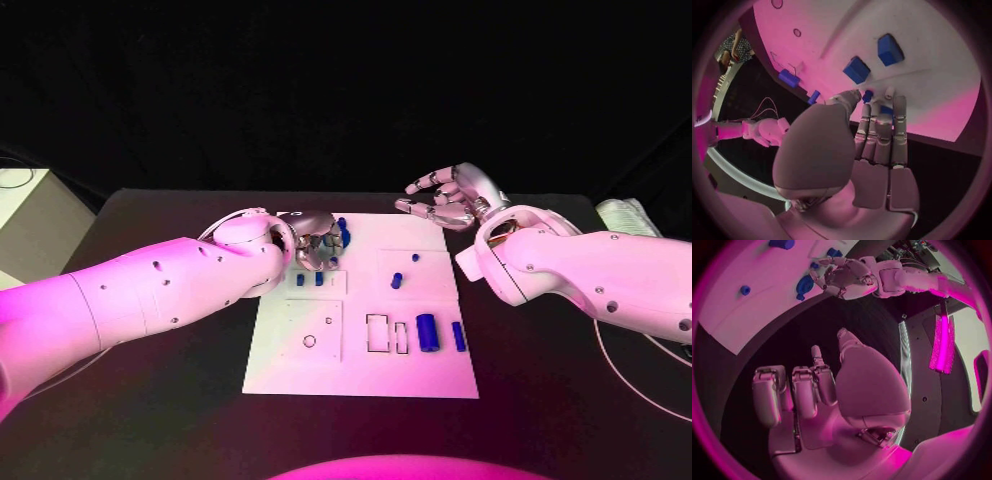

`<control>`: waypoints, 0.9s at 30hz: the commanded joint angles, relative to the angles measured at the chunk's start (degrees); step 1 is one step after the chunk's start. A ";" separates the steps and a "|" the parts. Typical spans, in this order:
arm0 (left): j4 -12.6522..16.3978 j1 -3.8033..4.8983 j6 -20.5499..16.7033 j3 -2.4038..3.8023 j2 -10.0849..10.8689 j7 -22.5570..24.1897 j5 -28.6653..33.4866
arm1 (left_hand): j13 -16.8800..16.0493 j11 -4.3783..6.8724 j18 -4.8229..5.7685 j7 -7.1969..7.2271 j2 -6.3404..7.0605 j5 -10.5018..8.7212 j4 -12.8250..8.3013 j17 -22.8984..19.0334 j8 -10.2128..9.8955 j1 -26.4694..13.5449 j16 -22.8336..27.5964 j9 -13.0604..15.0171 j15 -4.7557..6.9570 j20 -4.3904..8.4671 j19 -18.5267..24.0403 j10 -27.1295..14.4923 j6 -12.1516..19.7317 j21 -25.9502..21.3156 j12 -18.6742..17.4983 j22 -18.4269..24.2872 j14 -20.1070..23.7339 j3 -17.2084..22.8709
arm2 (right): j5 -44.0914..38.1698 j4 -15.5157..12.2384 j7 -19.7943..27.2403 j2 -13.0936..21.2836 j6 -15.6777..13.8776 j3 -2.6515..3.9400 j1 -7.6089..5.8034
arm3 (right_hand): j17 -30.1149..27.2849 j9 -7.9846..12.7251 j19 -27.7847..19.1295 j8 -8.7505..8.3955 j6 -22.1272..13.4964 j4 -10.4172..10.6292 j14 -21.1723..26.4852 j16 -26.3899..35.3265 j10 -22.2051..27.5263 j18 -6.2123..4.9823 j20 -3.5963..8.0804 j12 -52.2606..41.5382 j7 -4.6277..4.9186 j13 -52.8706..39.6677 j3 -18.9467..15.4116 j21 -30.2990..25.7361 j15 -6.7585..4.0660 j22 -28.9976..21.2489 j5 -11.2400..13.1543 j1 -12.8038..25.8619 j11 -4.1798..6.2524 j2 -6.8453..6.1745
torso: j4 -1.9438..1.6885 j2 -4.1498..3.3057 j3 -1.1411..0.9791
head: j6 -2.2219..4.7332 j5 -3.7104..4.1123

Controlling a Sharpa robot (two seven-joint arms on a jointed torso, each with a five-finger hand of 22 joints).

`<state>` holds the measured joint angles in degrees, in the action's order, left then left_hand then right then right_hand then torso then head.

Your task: Assemble the parts on the task board

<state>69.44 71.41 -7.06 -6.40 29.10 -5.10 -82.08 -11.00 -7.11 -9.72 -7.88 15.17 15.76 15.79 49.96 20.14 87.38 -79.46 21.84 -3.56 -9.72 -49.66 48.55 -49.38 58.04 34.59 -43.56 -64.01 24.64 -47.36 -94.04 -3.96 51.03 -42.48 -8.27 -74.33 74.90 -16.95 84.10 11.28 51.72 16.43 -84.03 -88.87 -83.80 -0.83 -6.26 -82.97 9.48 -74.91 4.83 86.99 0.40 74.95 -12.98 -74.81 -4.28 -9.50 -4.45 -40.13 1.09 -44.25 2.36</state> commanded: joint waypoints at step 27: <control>-1.93 -0.66 1.59 -0.12 -1.43 0.49 0.60 | 1.97 1.25 -0.58 0.00 -0.30 -0.38 -2.41 2.07 -1.25 0.28 -3.24 -0.50 1.09 1.02 -0.68 5.46 -3.65 4.01 -3.20 -3.64 -3.52 5.19 | -0.32 -0.14 0.69 -0.13 0.85 0.01 0.02 | 11.87 -0.07 4.24 0.22 -0.16 0.07 -5.07 0.38 0.45 -0.06 0.14 0.46 -0.31 -8.86 -0.33 -0.21 -0.20 12.70 -0.13 -0.43 -0.17 0.60 | -0.06 0.03 0.02 | -0.39 0.35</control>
<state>67.50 71.08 -6.56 -6.36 27.87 -5.02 -82.00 -9.00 -5.95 -9.73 -7.89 14.93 15.76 13.43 52.12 19.15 87.62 -82.48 21.41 -2.35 -8.79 -50.16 53.68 -52.45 61.75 31.56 -47.17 -67.07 29.50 -47.37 -94.07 -3.93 50.93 -42.39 -8.27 -74.33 74.90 -16.93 84.10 11.28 51.72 16.43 -84.03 -88.87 -83.59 -0.83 -6.26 -82.62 9.48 -74.90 4.83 86.99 0.40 74.92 -12.98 -75.11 -4.49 -9.20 -4.47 -40.09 1.12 -44.65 2.65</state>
